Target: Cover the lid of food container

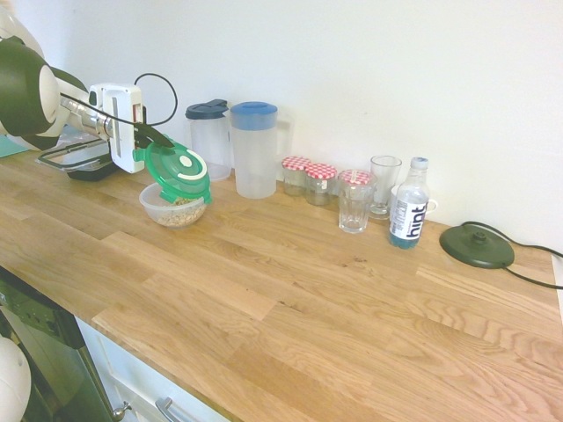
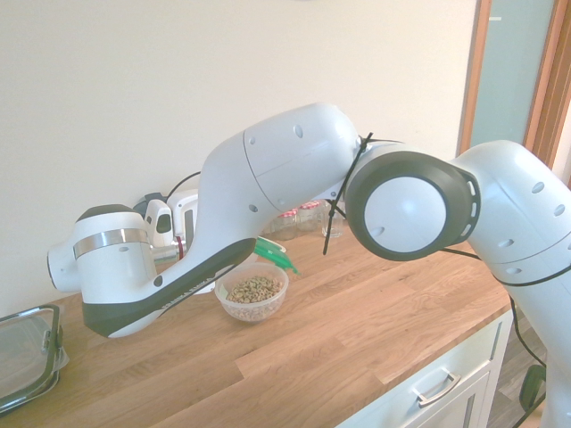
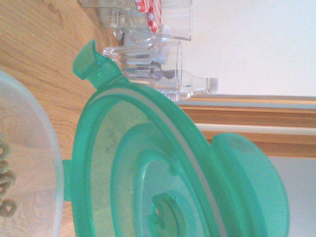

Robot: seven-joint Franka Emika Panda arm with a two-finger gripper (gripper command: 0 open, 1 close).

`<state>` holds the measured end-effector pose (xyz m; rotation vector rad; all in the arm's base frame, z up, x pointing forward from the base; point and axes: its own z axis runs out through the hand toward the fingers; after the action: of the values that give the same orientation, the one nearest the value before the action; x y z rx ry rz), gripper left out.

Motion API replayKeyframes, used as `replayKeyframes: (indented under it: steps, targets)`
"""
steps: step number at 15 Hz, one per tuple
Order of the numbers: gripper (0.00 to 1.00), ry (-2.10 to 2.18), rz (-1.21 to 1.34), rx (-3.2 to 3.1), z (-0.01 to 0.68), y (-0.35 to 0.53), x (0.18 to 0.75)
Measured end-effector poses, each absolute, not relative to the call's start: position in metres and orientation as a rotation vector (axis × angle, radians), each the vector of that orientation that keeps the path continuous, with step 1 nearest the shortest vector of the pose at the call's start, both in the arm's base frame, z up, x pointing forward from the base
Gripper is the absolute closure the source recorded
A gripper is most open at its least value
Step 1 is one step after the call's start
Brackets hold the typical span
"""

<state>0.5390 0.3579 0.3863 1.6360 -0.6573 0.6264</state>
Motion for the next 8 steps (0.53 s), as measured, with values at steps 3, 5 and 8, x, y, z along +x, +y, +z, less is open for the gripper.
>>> replayKeyframes:
  steps: [3,5,8]
  targets:
    - [1.00,-0.652,0.621,1.630,0.3814,0.3602,0.5378]
    - [1.00,-0.651,0.618,1.627,0.3809,0.3613,0.5362]
    - [0.00,-0.645,0.619,1.630,0.3800,0.3649,0.5333]
